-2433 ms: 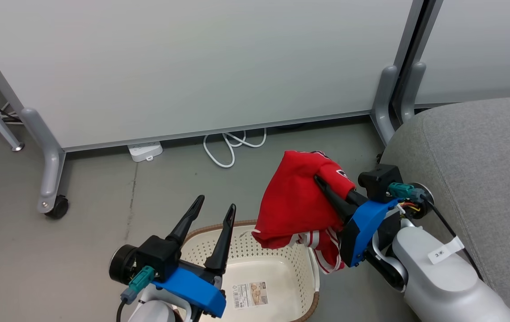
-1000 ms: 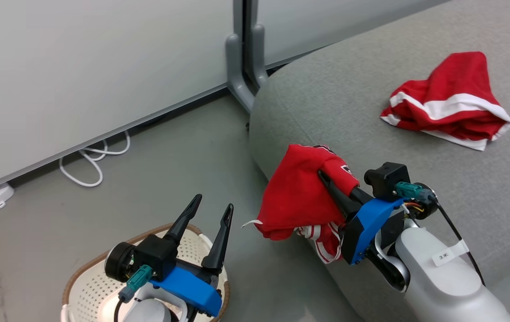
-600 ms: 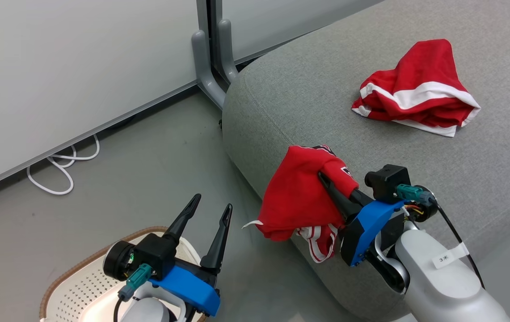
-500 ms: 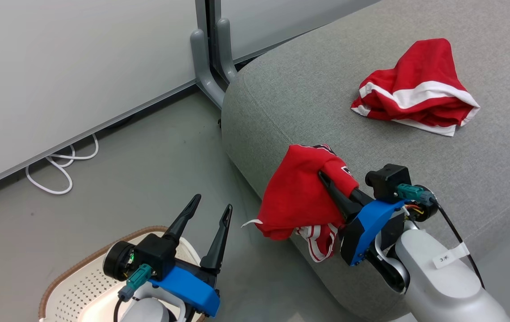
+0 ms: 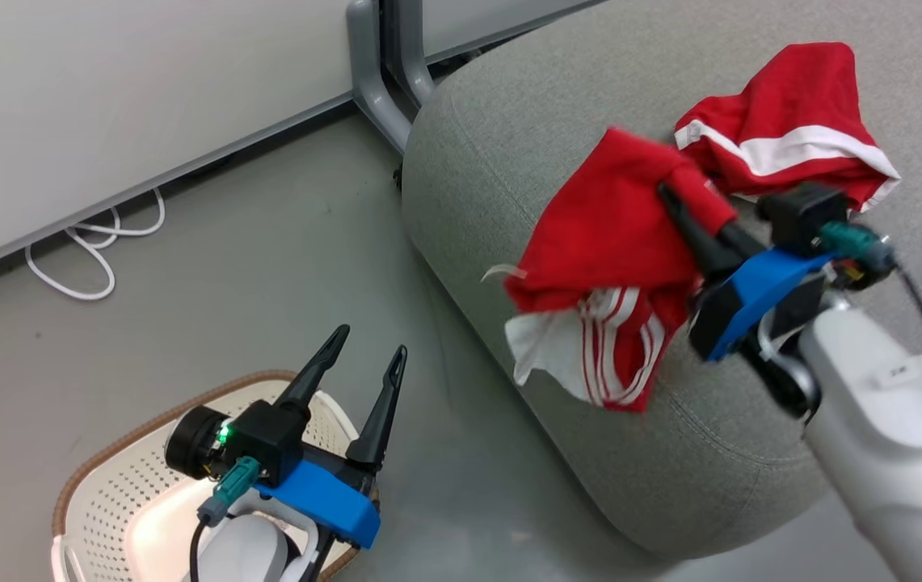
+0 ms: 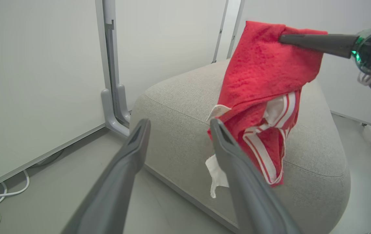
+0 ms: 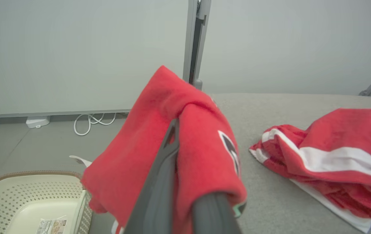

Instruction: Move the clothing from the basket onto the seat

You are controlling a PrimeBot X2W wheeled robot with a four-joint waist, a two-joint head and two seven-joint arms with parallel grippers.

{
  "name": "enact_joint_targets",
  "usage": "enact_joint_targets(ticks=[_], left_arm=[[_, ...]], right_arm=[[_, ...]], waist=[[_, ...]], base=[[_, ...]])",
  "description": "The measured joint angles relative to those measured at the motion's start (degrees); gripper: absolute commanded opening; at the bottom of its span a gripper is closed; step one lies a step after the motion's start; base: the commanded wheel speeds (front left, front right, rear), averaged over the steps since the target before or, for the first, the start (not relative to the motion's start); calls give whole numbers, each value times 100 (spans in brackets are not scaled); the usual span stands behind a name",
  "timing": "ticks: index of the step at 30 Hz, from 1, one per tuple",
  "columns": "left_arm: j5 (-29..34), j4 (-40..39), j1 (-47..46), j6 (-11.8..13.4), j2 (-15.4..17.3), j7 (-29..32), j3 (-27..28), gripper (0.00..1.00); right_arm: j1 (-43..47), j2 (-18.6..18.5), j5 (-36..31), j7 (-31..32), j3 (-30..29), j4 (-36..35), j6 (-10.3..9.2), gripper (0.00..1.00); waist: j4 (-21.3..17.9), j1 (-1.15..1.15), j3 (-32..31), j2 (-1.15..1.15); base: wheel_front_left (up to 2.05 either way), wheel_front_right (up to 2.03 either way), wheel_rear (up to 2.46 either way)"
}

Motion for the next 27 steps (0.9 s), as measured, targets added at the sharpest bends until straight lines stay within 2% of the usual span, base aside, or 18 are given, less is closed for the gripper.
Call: enact_joint_targets(ticks=[11,17,21,27], left_arm=[[87,-261,-609,0,425,0,-243,100],[155,-522,-1050,0,726,0,-359,100],[223,-701,-1291,0,871,0,-369,100],[311,-818,-1452,0,983,0,-404,100]], right_arm=[[-1301,-1090,-189,132,-1601,-154,0,0],[-1588,-1417,-304,42,-2683,9,0,0],[-1594,-1441,-542,-169,-3287,291,0,0],[-1420,-1095,-801,-459,-3830,912,0,0]], waist=[[258,0,941,0],[444,0,1596,0],[562,1,2046,0],[733,1,2611,0]], base=[[0,0,0],[0,0,0],[0,0,0],[0,0,0]])
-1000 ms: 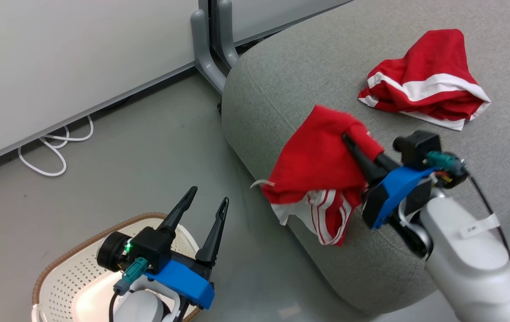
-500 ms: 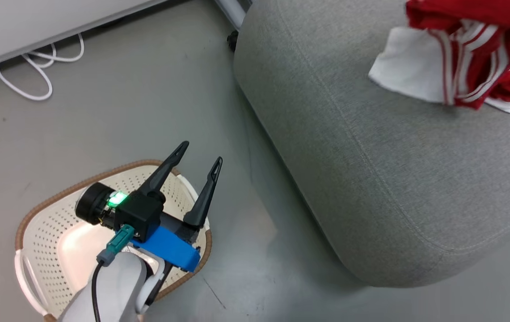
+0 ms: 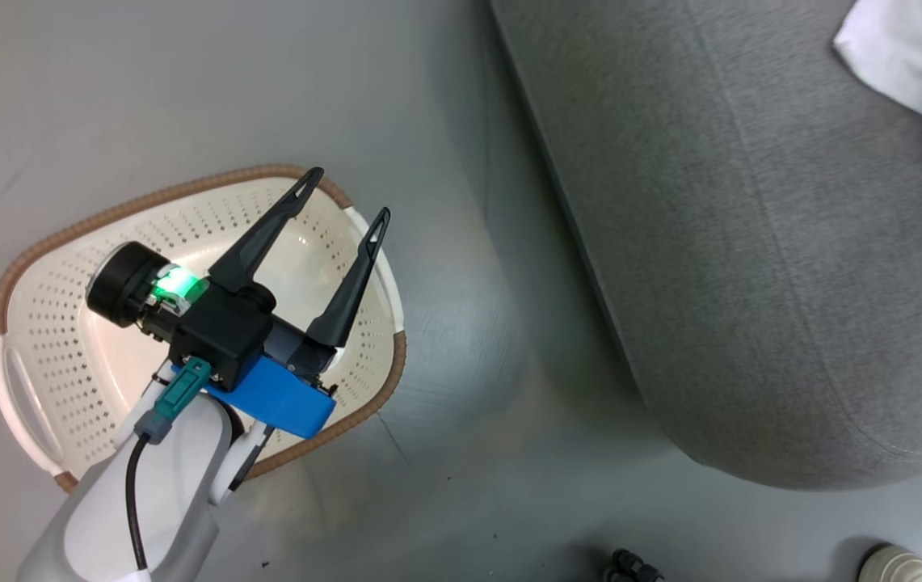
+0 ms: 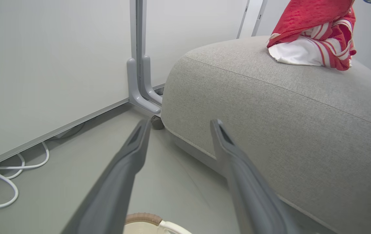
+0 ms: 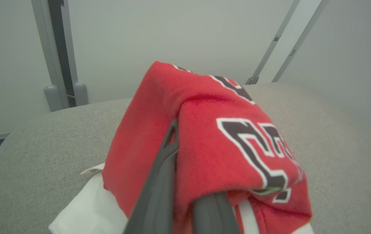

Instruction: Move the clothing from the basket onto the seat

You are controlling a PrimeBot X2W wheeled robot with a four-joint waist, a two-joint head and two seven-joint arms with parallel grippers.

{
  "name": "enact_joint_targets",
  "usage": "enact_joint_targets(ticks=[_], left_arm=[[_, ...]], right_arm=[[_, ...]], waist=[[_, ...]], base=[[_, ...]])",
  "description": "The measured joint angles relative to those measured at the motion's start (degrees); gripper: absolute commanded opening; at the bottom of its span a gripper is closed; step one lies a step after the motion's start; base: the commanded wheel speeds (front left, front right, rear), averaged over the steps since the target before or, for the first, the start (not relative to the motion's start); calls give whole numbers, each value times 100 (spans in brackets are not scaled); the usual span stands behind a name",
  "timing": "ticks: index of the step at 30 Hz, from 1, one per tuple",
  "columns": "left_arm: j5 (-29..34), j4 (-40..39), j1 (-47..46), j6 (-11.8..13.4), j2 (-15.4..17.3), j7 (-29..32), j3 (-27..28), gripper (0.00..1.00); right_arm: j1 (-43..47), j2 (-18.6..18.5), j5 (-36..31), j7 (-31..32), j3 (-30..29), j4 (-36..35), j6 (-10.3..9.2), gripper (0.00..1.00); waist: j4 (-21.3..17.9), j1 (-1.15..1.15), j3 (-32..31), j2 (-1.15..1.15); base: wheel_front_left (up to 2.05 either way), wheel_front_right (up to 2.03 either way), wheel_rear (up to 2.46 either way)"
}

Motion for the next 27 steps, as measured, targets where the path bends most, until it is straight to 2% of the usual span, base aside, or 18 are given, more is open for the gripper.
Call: enact_joint_targets(ticks=[6,16,17,18,19,21,22,27], left_arm=[[24,-2,-52,1,38,0,-16,100],[-29,54,-60,34,7,0,24,100],[-34,53,-60,35,-1,0,30,100],[-46,53,-60,35,-10,0,33,100],[-54,54,-60,36,-23,0,35,100],[-63,54,-60,36,-49,0,36,100],[-62,59,-60,36,-60,0,33,100],[-62,93,-60,36,-92,0,23,100]], right_arm=[[19,268,-452,-169,-154,524,0,0],[-56,325,-918,-253,-278,856,0,2],[-57,328,-939,-256,-278,872,0,24],[-59,331,-950,-258,-280,896,0,41],[-68,334,-951,-259,-280,923,0,47],[-103,345,-962,-259,-279,976,0,95],[-133,347,-968,-259,-278,1002,0,100],[-170,338,-961,-265,-243,1091,0,100]], waist=[[149,0,242,0],[203,-1,145,0],[202,-1,128,0],[202,-1,113,0],[202,-1,100,0],[199,-1,82,0],[200,-1,75,0],[206,-1,46,0]], base=[[0,0,0],[0,0,0],[0,0,0],[0,0,0],[0,0,0],[0,0,0],[0,0,0],[0,0,0]])
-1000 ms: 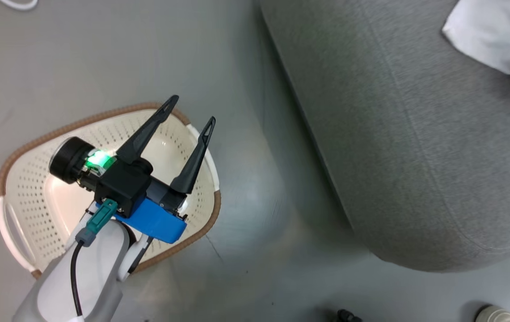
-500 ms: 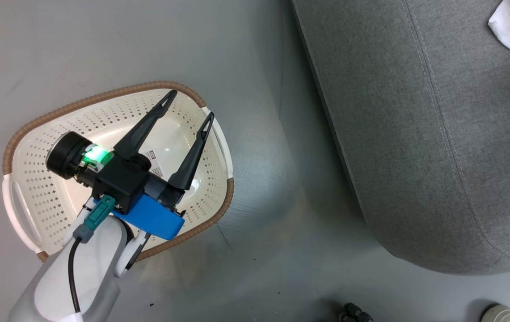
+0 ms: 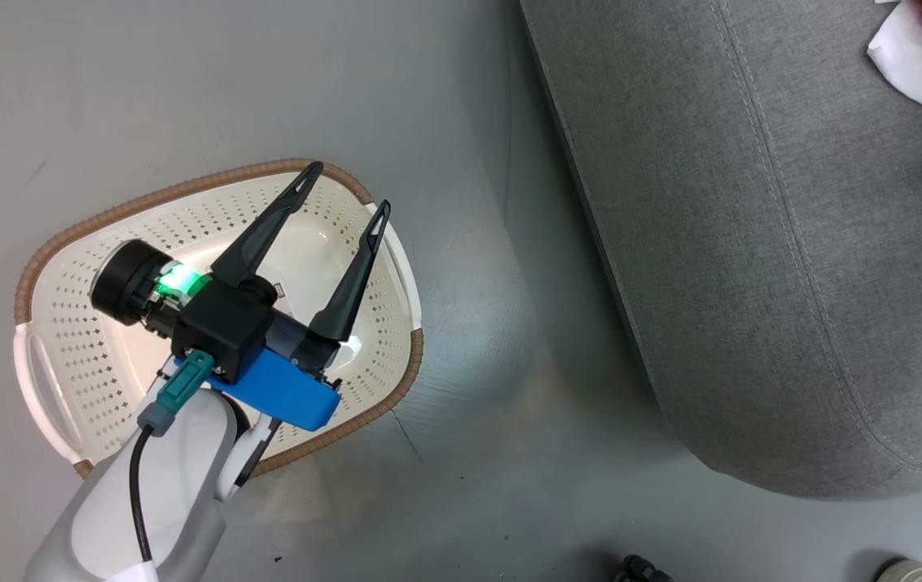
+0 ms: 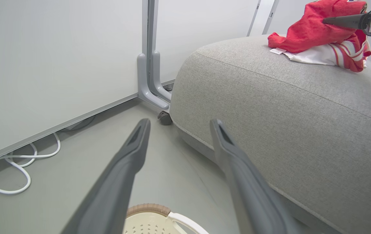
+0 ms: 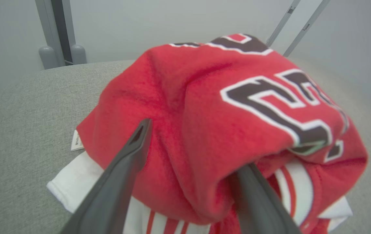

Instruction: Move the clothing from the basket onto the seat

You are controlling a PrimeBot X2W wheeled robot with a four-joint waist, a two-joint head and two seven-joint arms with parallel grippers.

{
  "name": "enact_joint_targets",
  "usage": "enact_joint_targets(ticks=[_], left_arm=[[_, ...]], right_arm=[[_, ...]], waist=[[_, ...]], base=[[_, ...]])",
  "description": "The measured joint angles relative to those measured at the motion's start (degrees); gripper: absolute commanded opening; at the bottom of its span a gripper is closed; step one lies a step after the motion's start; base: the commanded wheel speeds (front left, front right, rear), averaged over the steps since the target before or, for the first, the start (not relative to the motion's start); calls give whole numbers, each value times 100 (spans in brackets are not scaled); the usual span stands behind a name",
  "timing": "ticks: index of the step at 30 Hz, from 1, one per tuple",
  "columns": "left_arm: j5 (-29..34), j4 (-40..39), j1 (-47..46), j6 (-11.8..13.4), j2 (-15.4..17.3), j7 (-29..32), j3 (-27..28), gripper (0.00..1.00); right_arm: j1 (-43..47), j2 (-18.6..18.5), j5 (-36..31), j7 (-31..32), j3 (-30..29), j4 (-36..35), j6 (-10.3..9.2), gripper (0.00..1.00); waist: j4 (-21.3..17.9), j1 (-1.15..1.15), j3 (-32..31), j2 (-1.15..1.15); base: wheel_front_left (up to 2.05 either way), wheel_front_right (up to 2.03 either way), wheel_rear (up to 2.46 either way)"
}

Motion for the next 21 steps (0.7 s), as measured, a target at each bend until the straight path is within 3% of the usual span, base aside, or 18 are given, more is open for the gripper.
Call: enact_joint_targets(ticks=[11,21], left_arm=[[-18,89,0,-3,-193,0,27,100],[-272,456,349,-12,-720,0,219,100]], right_arm=[[75,-52,243,-12,177,-73,0,100],[1374,-79,219,-21,205,-1003,0,100]], waist=[[61,0,-191,0],[370,-1,-1028,0]], base=[[0,0,0],[0,0,0]])
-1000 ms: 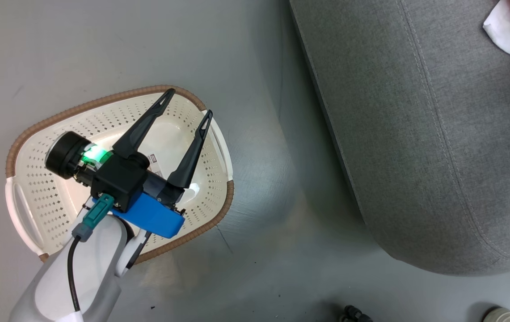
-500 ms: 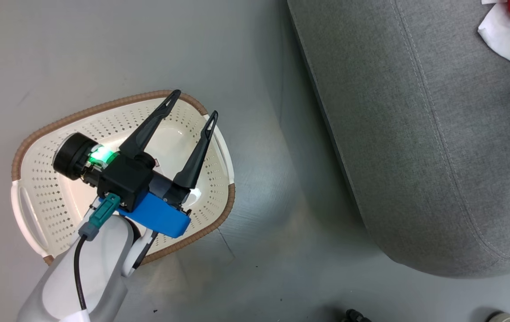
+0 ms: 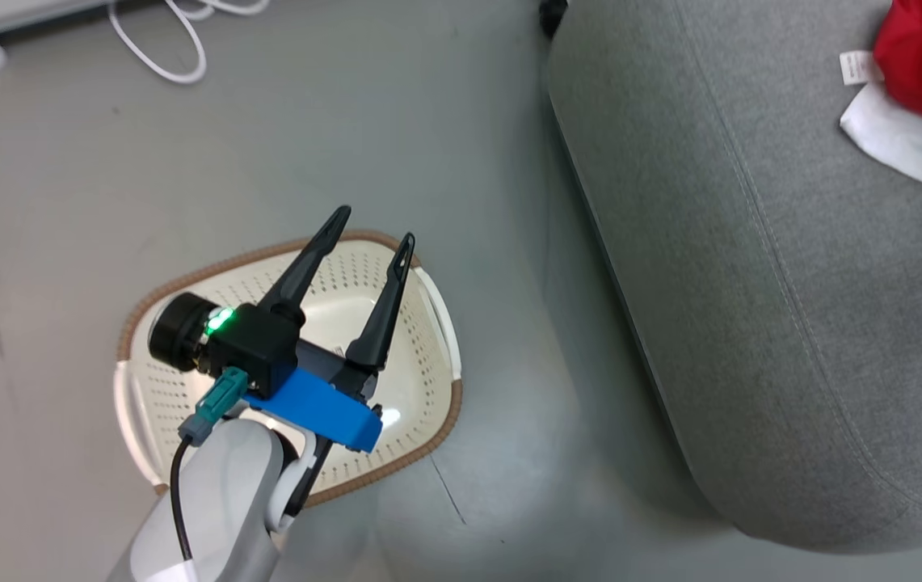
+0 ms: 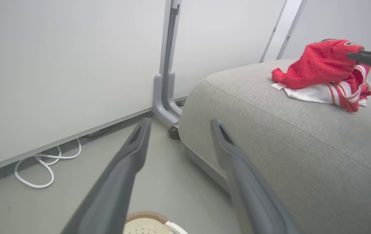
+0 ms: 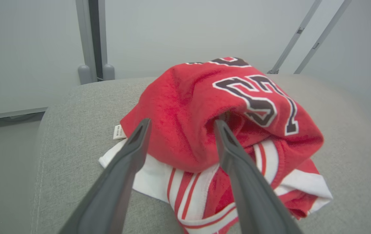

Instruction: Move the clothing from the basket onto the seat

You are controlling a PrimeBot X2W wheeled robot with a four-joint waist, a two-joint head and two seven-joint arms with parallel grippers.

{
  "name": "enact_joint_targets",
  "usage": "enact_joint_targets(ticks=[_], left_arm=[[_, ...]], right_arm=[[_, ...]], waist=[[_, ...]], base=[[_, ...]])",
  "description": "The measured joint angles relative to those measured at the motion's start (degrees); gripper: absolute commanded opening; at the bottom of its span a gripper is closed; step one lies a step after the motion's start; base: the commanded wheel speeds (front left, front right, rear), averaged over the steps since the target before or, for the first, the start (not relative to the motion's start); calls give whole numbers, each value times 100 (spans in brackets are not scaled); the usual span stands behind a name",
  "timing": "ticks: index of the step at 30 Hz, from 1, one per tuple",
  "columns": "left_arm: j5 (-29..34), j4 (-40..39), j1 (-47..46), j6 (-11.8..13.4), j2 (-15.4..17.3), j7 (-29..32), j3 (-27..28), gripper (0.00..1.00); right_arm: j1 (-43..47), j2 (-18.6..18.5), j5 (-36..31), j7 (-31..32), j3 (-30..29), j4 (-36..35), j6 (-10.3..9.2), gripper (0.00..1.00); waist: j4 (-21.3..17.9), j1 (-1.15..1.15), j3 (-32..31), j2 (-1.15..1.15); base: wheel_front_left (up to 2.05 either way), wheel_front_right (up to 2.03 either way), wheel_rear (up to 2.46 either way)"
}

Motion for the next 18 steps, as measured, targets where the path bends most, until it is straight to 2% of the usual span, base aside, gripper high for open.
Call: enact_joint_targets(ticks=[9,18], left_arm=[[-65,216,753,-9,-414,0,521,100],[-88,383,1389,-24,-638,0,990,100]], right_arm=[[1437,485,-403,48,171,-1245,0,100],[2837,1116,-563,693,444,-2958,0,100]], waist=[[332,-1,-1008,0],[812,-1,-1850,0]], base=[[0,0,0],[0,0,0]])
